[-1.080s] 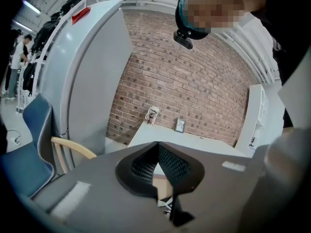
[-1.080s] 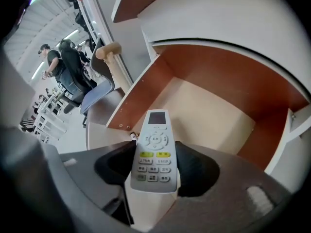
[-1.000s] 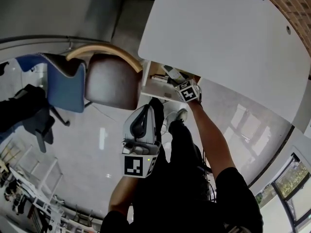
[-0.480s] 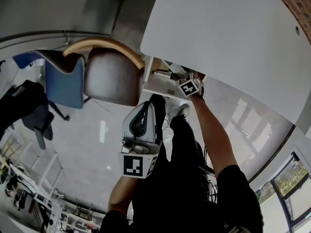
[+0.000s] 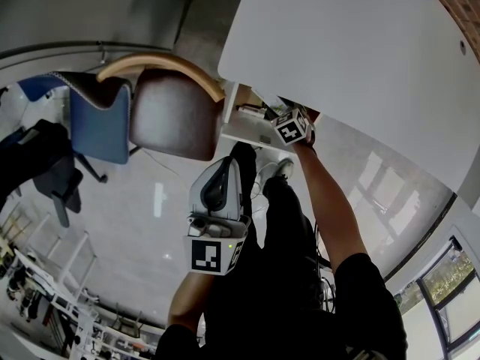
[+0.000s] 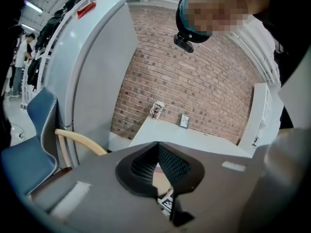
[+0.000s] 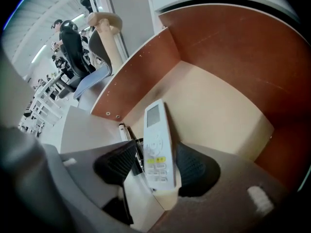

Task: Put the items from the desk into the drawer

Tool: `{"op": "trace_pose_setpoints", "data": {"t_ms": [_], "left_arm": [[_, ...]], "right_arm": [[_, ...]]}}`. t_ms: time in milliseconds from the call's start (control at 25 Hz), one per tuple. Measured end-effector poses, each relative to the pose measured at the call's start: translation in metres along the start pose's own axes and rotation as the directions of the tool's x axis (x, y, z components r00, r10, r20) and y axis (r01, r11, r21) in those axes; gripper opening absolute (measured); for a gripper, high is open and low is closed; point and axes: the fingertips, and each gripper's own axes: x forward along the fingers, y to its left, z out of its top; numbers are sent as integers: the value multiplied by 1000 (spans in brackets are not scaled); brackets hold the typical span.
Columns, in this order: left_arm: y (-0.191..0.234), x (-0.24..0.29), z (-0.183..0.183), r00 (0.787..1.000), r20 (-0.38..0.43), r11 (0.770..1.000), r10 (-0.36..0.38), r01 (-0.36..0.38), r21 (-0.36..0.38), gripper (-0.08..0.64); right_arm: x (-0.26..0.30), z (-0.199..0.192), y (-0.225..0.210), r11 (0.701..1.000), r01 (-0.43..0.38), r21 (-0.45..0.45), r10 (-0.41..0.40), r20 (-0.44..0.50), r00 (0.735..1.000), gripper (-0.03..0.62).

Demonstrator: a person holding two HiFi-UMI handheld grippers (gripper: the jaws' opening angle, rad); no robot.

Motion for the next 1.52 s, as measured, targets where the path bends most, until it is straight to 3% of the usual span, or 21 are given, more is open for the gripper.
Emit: {"op": "trace_pose_setpoints", "data": {"t_ms": [400,840,960,1200,1520], "left_arm": [[-17,-13,20,1000,28,1000,-12,12,19,20],[-58,-41,75,994,103,998,-43,38,50,20],[-75,-47,92,990,125,996,-64,56,64,20],[-114,-62,127,976,188,990,-111,92,109,20],[-157,-91,161,955,252,981,-158,123,148,20]], "right_arm": [[-53,8,-3,993,13,119,-22,76,997,245],[-196,34,21,953,-13,302,-77,286,955,47],[-247,50,19,946,-28,322,-99,371,923,6],[-358,84,14,943,-31,332,-154,514,844,6],[-506,110,25,951,-32,306,-206,710,673,6]]}}
